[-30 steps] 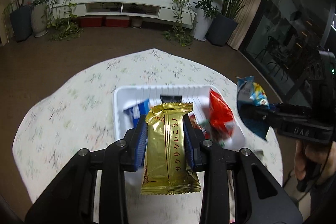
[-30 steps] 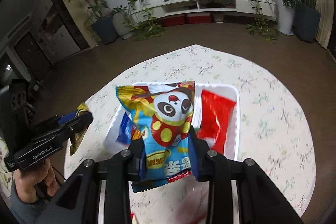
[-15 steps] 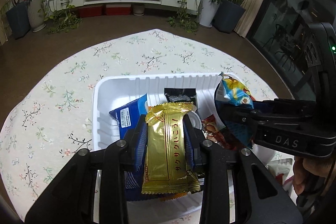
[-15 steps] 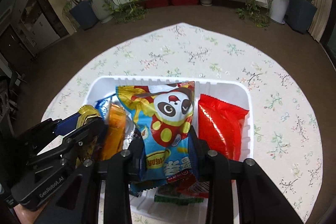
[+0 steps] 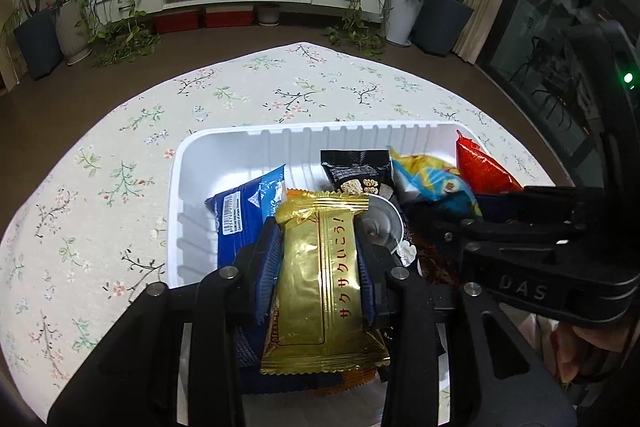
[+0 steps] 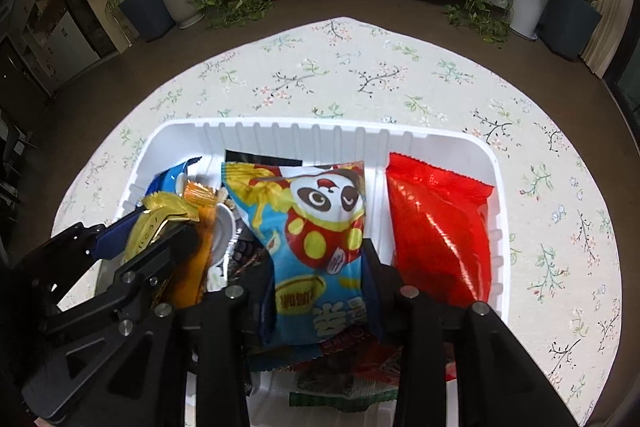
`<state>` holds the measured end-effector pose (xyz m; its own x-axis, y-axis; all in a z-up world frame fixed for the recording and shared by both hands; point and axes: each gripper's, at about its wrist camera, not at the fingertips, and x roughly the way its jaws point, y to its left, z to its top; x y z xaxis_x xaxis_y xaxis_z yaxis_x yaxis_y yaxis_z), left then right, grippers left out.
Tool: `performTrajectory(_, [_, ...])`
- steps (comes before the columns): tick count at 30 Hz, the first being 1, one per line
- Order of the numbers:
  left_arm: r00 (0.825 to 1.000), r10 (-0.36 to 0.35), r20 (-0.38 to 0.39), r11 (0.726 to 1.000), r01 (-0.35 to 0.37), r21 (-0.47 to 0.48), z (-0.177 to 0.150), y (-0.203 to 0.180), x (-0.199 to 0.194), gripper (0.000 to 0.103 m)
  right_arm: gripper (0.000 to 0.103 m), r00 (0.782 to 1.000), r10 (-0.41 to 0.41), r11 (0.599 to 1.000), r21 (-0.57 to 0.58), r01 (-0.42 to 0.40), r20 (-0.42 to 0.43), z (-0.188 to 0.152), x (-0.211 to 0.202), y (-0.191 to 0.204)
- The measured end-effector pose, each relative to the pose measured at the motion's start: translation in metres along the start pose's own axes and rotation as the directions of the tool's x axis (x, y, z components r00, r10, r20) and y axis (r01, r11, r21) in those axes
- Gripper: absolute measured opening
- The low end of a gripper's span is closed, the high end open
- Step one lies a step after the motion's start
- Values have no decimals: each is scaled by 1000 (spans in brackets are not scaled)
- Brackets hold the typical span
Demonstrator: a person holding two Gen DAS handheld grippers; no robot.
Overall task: Organize snacks
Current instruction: 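Lower both packets into the white tray and open both tools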
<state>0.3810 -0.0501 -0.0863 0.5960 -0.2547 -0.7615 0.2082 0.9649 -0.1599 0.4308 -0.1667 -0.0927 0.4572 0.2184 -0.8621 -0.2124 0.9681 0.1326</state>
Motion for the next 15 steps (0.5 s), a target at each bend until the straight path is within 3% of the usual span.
performTrajectory(9, [1000, -23, -14, 1000, 22, -22, -7, 5, 14, 34, 41, 1000, -17, 999, -27, 17, 4, -4, 6, 5])
performTrajectory(15, [1000, -18, 6, 1000, 18, -26, -5, 7, 5, 41, 49, 999, -31, 999, -29, 32, 34, -6, -3, 8])
